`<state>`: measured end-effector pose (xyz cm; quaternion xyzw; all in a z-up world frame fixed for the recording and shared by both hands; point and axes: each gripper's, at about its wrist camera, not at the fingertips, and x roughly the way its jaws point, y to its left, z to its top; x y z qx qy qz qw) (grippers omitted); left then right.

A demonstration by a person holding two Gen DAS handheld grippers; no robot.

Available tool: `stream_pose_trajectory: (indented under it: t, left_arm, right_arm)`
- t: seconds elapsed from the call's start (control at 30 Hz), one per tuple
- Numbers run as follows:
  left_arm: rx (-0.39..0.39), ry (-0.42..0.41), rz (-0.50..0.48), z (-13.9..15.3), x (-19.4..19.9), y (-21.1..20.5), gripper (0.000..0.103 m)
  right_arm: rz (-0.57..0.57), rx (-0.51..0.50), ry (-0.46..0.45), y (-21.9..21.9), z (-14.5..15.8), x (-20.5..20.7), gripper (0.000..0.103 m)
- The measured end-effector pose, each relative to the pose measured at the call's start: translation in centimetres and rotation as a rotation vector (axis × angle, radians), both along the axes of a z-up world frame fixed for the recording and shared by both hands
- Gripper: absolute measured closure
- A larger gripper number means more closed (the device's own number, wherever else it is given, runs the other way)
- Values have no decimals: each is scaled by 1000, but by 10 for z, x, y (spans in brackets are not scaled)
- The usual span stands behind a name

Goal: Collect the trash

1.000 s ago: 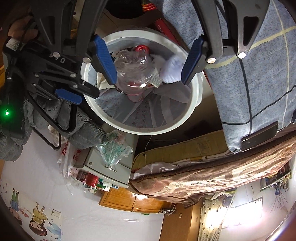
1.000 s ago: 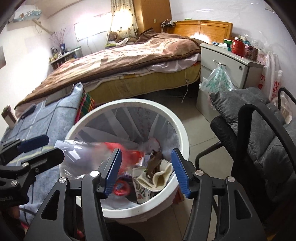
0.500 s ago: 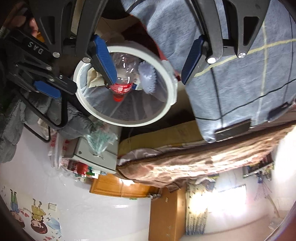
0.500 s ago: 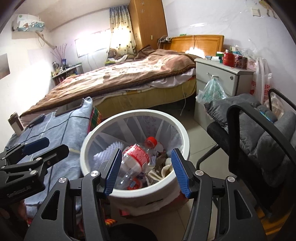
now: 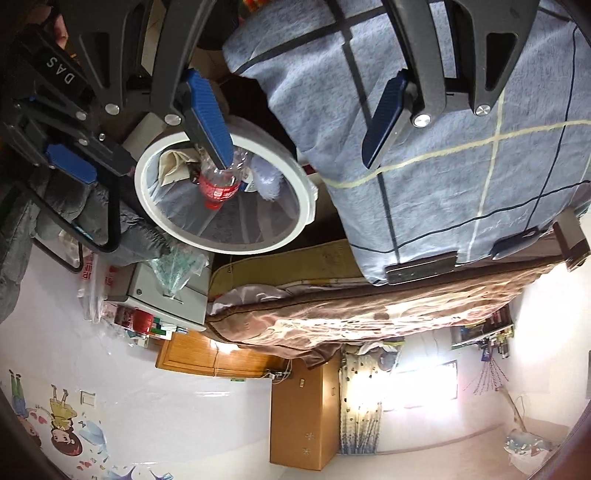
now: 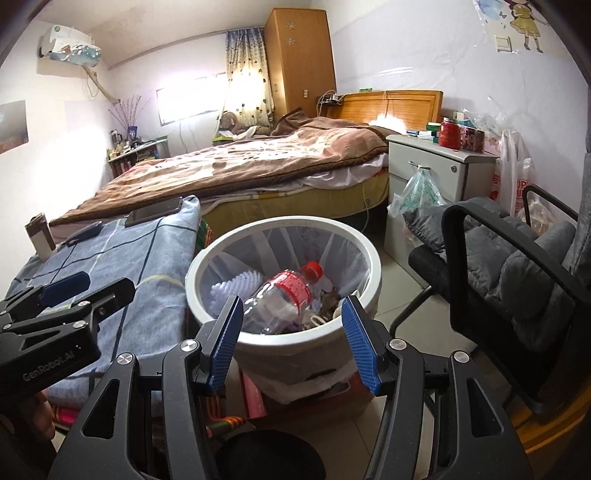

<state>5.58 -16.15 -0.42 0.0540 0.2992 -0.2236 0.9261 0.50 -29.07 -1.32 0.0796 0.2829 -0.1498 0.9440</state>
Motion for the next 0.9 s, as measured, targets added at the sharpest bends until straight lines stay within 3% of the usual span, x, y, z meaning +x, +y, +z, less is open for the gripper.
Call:
stream_pose_trajectory:
  t: [0.3,0.9]
  left_arm:
    - [-41,-4,13,1,-6,10,29]
    - [-32,-6,33,2,-8,13,29]
  right_arm:
    - [-3,-18,-20,10,2,-6,46]
    - [-6,-18,-29,16,4,-8,46]
